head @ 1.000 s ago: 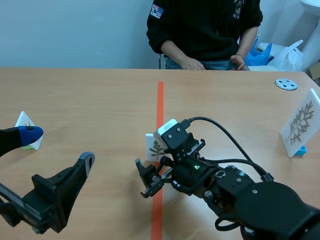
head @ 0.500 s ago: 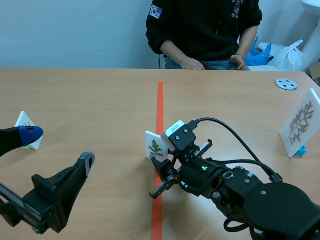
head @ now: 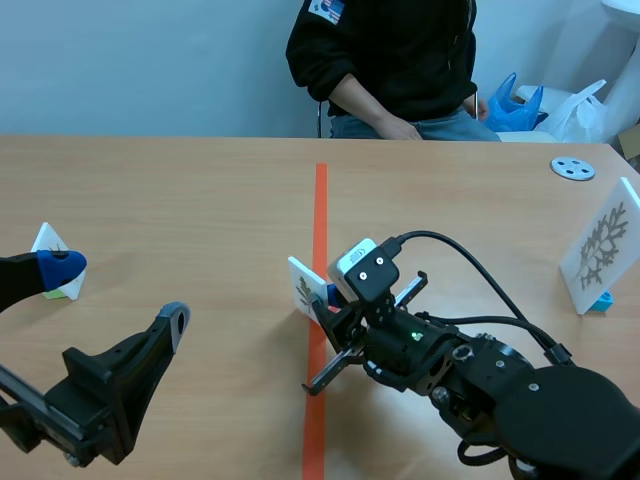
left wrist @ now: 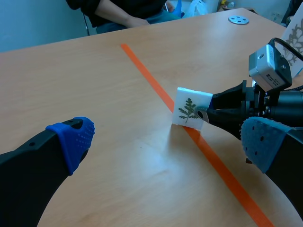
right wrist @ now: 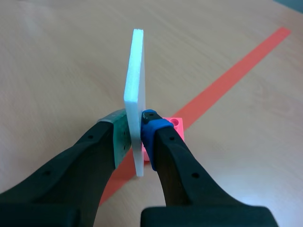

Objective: Sort the leaf by its shape. The table is split by an orange tape line. A compound leaf with several leaflets goes to the left side, a simple leaf with one blade goes to the right side. Return to the home posture when a red brick is placed on the table.

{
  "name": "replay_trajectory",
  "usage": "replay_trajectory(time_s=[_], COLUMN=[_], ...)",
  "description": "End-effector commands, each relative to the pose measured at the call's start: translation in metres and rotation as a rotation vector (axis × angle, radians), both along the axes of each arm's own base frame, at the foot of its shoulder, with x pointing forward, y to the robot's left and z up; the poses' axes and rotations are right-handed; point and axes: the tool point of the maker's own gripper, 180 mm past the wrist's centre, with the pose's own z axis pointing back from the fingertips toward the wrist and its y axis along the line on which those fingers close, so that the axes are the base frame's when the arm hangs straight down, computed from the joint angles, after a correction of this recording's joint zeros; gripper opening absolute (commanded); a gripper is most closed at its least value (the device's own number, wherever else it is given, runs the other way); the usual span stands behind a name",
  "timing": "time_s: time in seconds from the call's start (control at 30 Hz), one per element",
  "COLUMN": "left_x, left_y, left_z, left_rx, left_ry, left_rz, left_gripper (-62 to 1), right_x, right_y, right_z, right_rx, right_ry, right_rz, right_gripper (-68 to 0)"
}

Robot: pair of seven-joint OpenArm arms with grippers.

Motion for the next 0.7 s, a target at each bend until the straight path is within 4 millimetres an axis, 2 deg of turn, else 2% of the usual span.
replay_trajectory(time_s=[0.0,0.13,0.33,0.67], left_x=[0.002,0.002,0.002,0.002], left_y=[0.0,0.0,0.0,0.0], left_z=[0.006,0.006,0.006,0.008], left_rx=[-0.012,-0.012,-0.012,-0.015], left_ry=[-0.023,-0.023,-0.023,-0.029], left_rz=[0.0,0.0,0.0,0.0], left_gripper=[1.4,1.4,1.4,1.4], right_x=[0.009,0.016,0.018,-0.002], right_y=[-0.003,-0.022,-0.064,-0.14], right_z=[0.019,0.028,0.05,0.069], right_rx=[0.025,0.017,-0.004,0.074], right_ry=[-0.06,-0.103,-0.17,-0.126], right_rz=[0.0,-0.022,-0.088,-0.242], right_gripper=[-66.0,-66.0,-66.0,-66.0])
